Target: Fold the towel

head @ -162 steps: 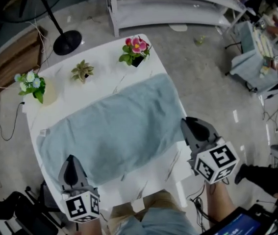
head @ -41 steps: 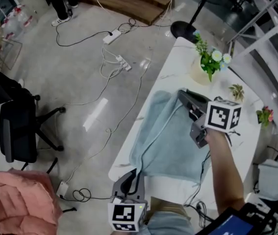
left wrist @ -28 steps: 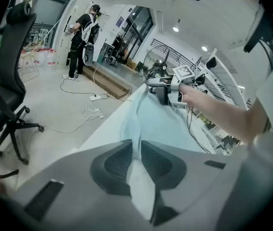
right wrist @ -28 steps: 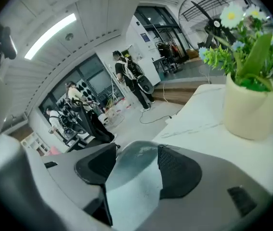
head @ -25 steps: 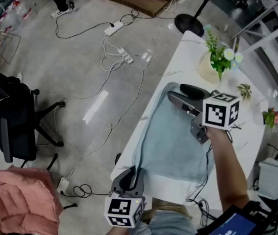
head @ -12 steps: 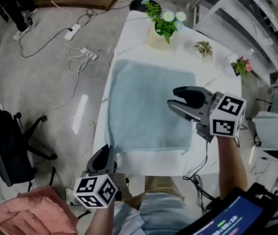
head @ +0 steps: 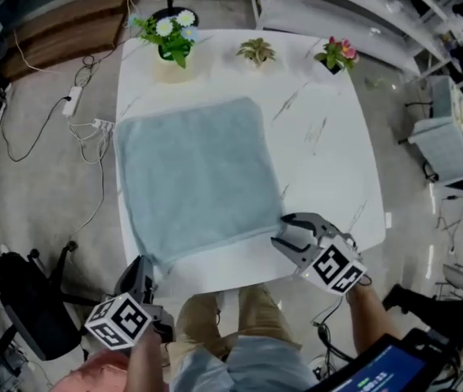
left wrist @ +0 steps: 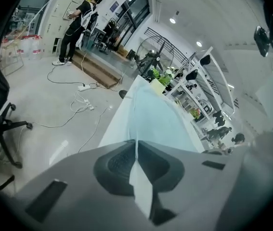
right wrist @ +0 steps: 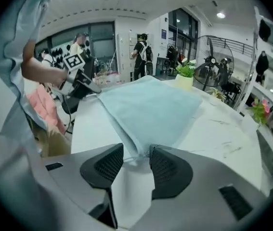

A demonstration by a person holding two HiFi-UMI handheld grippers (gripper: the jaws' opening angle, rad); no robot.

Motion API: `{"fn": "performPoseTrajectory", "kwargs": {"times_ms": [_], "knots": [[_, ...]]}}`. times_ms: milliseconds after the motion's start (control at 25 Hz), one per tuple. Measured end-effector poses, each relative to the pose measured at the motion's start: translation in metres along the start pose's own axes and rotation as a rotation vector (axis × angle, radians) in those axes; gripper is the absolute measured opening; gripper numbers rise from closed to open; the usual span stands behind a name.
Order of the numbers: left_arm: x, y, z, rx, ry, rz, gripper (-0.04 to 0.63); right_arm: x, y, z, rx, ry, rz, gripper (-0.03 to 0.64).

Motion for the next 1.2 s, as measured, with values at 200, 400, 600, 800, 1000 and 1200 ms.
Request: {"fn": "performPoseTrajectory", "kwargs": {"times_ms": [200,400,600,800,1000,1200], "knots": [[0.001,-0.002,0.003,-0.001,0.017,-0.038,0.020,0.001,-0.016,0.004,0.153,-0.040,-0.197,0.063],[0.017,-0.015,0.008,0.030,0.057,-0.095,0.020,0.018,-0.031,-0.021,0.212,-0.030,-0.279,0.058],[0.035,-0.047,0.010,0.066,0.074,-0.138,0.020,0.048,-0.043,-0.040,0.232,0.046,-0.342,0.053],[0.052,-0.051,0.009,0.064,0.088,-0.156,0.020,0.070,-0.042,-0.042,0.208,0.095,-0.387,0.049],[0.059,-0.055,0.006,0.069,0.098,-0.105,0.035,0.080,-0.037,-0.045,0.081,0.115,-0.230,0.172],[0.070,-0.080,-0.041,0.143,0.157,-0.084,0.167,0.042,-0.033,-0.085,-0.014,0.013,-0.052,0.197]]}}
Point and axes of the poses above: the fingertips, and each gripper's own axes: z forward along the fingers, y to its left, x out of its underside, the point moved 1 cm from there along -z, backward along the fingers, and after that the axes turned 12 degrees about z, right-handed, at the moved point
